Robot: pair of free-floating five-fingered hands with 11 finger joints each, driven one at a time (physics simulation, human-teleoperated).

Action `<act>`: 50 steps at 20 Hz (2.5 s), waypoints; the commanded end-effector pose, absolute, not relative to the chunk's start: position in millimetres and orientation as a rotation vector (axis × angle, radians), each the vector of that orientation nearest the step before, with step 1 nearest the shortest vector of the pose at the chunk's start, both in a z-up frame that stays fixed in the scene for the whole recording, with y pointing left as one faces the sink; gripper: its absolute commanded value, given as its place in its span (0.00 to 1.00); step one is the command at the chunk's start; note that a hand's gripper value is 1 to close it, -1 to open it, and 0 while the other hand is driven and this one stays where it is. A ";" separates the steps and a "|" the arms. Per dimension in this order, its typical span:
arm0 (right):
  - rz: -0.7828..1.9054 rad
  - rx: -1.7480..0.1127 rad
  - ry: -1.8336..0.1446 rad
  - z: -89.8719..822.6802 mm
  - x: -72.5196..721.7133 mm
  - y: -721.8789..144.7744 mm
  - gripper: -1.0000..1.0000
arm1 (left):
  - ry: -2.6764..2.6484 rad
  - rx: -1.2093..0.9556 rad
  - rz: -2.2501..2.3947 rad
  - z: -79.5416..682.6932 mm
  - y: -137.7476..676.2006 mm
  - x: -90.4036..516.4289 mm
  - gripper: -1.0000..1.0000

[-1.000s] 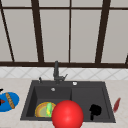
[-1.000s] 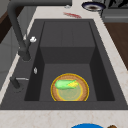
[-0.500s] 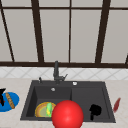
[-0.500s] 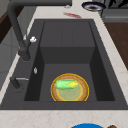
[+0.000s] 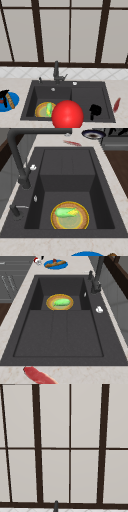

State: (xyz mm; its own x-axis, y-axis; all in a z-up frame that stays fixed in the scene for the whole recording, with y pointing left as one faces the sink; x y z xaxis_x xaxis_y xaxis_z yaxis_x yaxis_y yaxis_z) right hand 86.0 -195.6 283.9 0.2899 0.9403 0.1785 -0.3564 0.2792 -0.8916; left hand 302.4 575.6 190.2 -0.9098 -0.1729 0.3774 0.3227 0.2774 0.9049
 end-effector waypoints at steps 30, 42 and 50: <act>1.023 -0.857 -0.842 283.9 86.0 -195.6 0.50 | -2.194 -0.211 -1.700 163.7 560.3 335.7 0.00; 1.023 -0.857 -0.842 283.9 86.0 -195.6 0.50 | -2.210 -0.319 -1.768 126.6 564.3 343.4 0.00; 1.023 -0.857 -0.842 283.9 86.0 -195.6 0.50 | -2.281 -0.418 -1.726 121.7 567.0 363.5 0.00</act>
